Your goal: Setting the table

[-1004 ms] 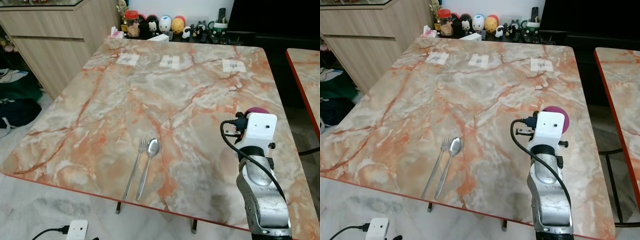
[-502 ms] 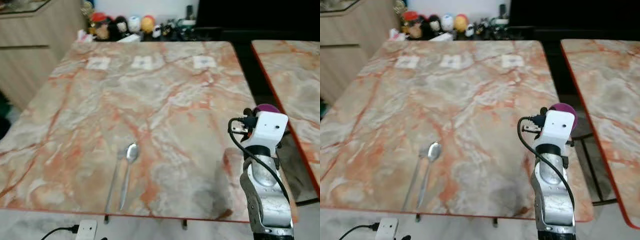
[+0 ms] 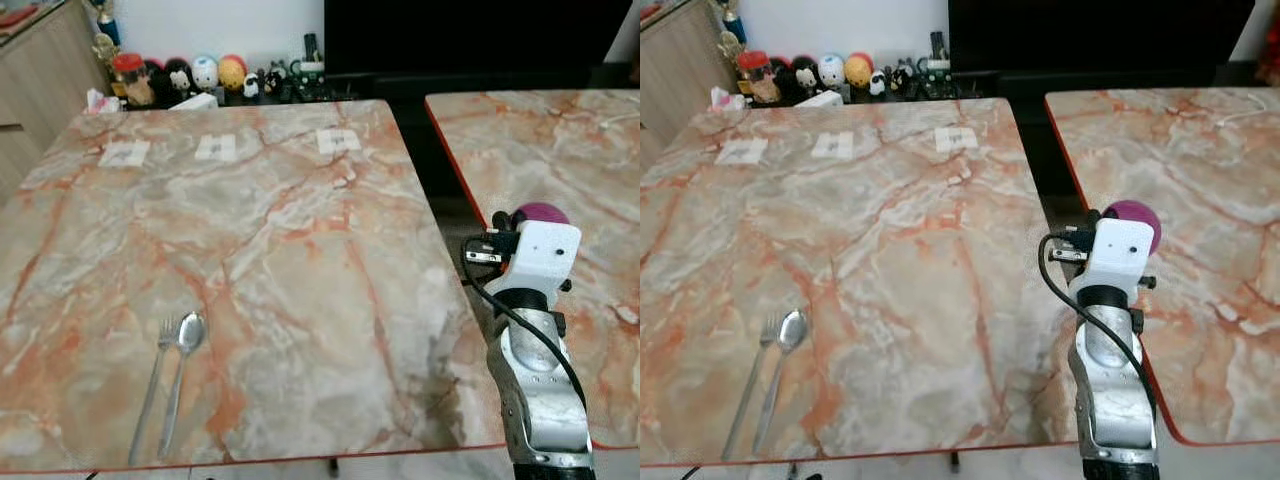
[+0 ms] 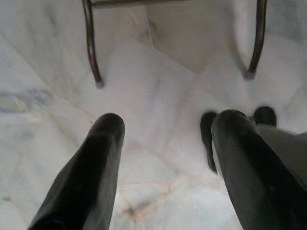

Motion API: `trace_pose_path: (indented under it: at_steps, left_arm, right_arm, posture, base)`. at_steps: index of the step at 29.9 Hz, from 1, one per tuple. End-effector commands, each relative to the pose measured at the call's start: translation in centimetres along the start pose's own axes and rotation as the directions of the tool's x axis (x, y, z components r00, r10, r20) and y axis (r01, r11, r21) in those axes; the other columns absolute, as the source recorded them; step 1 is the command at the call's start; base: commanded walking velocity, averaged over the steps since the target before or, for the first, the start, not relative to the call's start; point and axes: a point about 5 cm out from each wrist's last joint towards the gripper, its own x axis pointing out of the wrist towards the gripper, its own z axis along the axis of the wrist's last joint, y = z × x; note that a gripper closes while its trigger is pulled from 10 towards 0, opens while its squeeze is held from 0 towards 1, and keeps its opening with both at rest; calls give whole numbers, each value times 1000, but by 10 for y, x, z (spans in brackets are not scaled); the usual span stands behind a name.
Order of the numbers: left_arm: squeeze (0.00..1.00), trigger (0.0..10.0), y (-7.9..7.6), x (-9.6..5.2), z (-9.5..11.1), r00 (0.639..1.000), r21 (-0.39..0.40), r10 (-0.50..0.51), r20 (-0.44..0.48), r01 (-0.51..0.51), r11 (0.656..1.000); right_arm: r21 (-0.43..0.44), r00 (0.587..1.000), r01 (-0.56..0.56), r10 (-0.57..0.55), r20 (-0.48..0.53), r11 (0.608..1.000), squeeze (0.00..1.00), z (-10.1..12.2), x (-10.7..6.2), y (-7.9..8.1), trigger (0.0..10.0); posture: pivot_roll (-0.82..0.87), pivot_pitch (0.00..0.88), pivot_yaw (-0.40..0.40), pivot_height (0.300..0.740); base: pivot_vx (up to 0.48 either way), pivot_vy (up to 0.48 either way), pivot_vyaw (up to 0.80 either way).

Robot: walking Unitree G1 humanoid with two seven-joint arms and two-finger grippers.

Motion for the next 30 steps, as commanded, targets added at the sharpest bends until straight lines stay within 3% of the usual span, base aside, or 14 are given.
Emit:
trace_pose_path:
  at_steps: [1, 4, 18, 30]
  left_arm:
    - [0, 10000, 1, -1, -5, 1000, -3, 3, -16, -3, 1000]
    - [0, 10000, 1, -1, -5, 1000, -2, 4, -18, -4, 1000]
    - [0, 10000, 1, -1, -6, 1000, -1, 5, -27, -5, 1000]
    - [0, 10000, 1, -2, -8, 999, 4, 6, -35, -6, 1000]
  right_arm:
    - [1, 999, 23, -23, 25, 1000, 0, 6, 2, -6, 10000]
    - [1, 999, 29, -29, 30, 1000, 0, 7, 3, -7, 10000]
    - [3, 997, 73, -74, 22, 997, 0, 7, 4, -12, 10000]
    - [3, 996, 85, -85, 8, 996, 0, 5, 5, -13, 10000]
  posture:
    - [-133, 109, 26, 740]
    - [-132, 113, 28, 740]
    - [-131, 121, 35, 740]
    - [-129, 123, 35, 740]
  base:
    - [0, -480, 0]
    - [0, -480, 0]
    - [0, 0, 0]
    - [0, -480, 0]
